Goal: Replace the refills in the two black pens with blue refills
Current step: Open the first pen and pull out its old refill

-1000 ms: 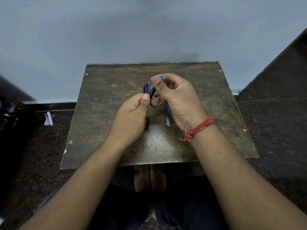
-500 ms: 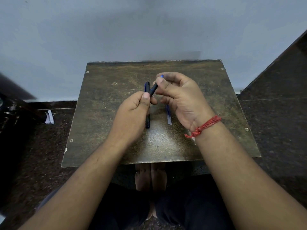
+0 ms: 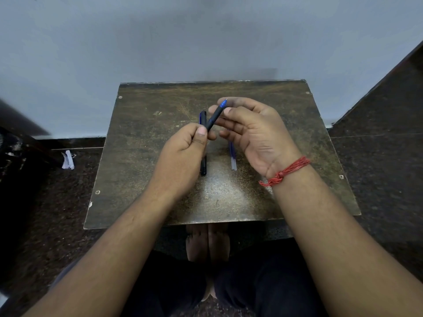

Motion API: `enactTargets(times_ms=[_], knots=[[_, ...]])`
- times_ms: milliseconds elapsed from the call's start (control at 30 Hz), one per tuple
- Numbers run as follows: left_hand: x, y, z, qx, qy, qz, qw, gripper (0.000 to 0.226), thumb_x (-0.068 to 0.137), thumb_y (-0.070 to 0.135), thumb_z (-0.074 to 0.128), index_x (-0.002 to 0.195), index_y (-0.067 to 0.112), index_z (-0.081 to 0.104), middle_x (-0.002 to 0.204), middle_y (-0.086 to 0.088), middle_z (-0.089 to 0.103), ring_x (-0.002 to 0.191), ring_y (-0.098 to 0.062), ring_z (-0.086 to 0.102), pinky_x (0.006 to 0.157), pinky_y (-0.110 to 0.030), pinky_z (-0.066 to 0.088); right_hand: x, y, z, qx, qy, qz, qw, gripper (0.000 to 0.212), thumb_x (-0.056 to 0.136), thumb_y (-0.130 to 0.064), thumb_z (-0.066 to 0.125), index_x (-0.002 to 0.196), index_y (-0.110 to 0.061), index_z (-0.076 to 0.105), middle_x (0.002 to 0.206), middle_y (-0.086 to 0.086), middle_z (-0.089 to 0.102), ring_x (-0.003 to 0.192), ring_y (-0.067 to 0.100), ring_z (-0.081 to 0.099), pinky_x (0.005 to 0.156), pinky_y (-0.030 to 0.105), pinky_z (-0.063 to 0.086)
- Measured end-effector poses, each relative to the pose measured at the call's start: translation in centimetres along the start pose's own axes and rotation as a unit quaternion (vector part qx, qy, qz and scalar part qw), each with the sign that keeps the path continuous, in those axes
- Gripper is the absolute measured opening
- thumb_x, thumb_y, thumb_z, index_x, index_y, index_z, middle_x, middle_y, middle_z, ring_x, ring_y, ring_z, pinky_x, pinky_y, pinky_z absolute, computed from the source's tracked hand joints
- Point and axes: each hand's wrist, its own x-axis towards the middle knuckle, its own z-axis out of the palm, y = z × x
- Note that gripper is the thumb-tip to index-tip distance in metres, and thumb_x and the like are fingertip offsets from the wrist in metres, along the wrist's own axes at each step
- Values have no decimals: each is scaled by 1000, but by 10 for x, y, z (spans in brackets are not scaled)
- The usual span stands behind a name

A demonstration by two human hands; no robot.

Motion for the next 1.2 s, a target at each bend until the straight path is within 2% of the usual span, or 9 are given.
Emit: enactTargets(times_ms=[100,200,367,533,700,800,1000,1100,1200], knots=[[1,0,0,-9,0,-1,1000,32,107,37,41,97,25,68,52,17,45,47,-1,38,50,-23,29,-1,1,1,-25,27,4,999,3,90,-13,70,91,-12,67,86,8,73,79,21,70,59,25,53],[0,-1,0,1,-4,8,1000,32,105,41,41,97,26,68,51,18,45,47,0,39,49,-19,31,-1,2,2,-72,30,0,997,12,87,-19,75,82,-15,65,80,7,69,72,17,65,58,26,51],[1,-2,1,-9,-9,8,1000,34,102,43,40,96,25,68,51,18,45,47,-1,37,50,-25,29,-2,0,2,-57,7,3,998,3,91,-8,67,90,-10,69,83,8,73,72,15,67,62,25,52],[1,-1,1,-17,-10,11,1000,33,101,43,40,94,26,68,51,19,46,47,-1,38,51,-28,29,-2,-2,3,1,-1,2,1000,15,93,0,59,105,-1,67,96,16,75,85,24,69,73,32,56],[1,0,1,-7,-7,9,1000,35,100,43,40,96,23,68,51,18,45,47,-1,38,52,-28,29,-1,4,4,-69,18,-1,997,14,88,-18,74,88,-10,62,86,18,67,82,34,63,62,30,55],[0,1,0,1,-7,9,1000,34,103,40,40,97,22,68,51,19,46,47,0,38,52,-27,29,-1,4,4,-80,12,-3,997,7,90,-14,71,89,-9,66,86,15,69,82,33,64,62,28,52],[0,2,0,6,-5,2,1000,32,109,33,40,97,21,68,51,18,44,47,-1,36,52,-28,28,-1,-2,5,11,1,-3,1000,21,93,2,54,112,-1,61,102,18,75,89,28,71,75,34,57],[0,2,0,7,-5,2,1000,32,109,32,40,98,20,68,50,17,43,46,-1,36,52,-28,28,-2,0,6,-30,19,-9,999,11,92,-11,67,100,-6,61,92,15,71,86,30,66,72,36,57],[0,3,0,13,-3,0,1000,32,109,33,40,99,22,68,51,18,44,47,-1,37,52,-26,29,-2,3,5,-73,35,-19,997,14,88,-16,74,84,-11,61,75,9,66,74,27,62,58,27,53]])
